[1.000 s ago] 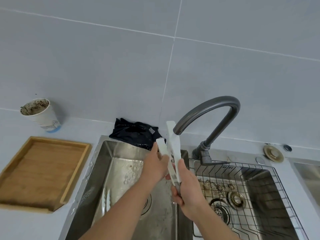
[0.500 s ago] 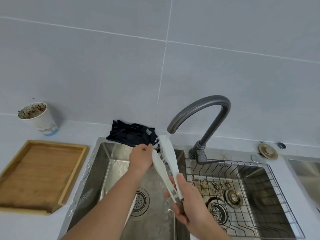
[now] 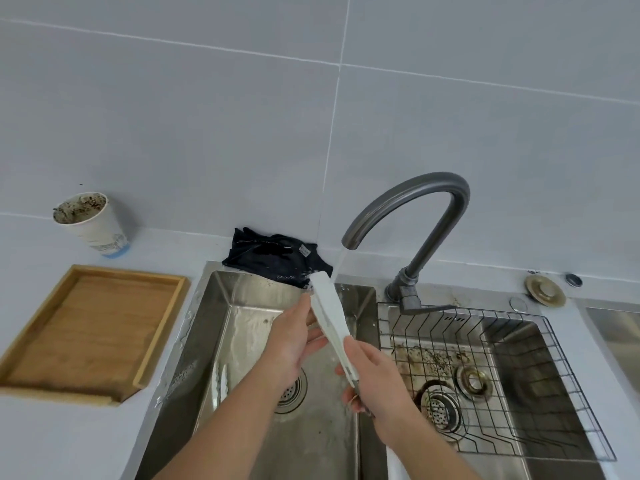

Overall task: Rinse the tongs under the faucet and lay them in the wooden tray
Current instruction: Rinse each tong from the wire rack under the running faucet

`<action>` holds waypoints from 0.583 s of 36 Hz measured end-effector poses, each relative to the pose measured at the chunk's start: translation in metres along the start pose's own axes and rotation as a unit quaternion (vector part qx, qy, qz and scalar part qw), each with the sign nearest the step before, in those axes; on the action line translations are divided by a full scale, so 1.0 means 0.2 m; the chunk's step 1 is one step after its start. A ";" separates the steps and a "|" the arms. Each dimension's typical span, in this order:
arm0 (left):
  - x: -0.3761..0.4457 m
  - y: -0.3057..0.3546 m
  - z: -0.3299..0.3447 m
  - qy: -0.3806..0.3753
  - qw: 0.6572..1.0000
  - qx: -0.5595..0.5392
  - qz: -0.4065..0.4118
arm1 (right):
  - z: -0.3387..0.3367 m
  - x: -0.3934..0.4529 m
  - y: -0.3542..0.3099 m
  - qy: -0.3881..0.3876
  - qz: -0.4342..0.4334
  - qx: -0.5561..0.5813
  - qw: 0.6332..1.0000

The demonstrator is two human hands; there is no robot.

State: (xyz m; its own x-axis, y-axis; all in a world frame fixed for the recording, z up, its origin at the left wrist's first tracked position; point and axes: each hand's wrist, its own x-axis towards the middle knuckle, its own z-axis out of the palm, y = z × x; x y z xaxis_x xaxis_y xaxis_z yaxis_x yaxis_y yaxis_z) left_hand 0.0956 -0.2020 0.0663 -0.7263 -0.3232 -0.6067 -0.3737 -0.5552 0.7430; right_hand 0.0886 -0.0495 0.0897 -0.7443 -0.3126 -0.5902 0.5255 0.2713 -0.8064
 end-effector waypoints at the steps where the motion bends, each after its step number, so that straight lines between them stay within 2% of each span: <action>1: -0.01 -0.01 -0.02 -0.001 1.000 0.003 -0.001 | 0.01 0.00 0.01 -0.001 -0.003 -0.010 1.000; 5: -0.03 -0.05 -0.07 0.015 1.000 0.023 -0.006 | 0.05 -0.01 0.04 -0.009 -0.003 -0.028 1.000; 14: -0.11 -0.16 -0.26 0.113 0.993 -0.022 -0.011 | 0.17 -0.03 0.14 -0.022 0.025 -0.072 0.997; 21: -0.13 -0.20 -0.41 0.120 0.992 -0.030 0.007 | 0.28 -0.02 0.25 -0.020 0.029 -0.129 0.991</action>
State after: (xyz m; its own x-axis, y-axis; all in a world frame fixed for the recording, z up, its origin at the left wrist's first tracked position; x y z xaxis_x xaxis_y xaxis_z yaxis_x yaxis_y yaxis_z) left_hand 0.1772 -0.2337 0.0293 -0.5711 -0.5002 -0.6508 -0.3243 -0.5908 0.7387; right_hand 0.1413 -0.0859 0.0507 -0.6953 -0.3245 -0.6413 0.4409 0.5120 -0.7372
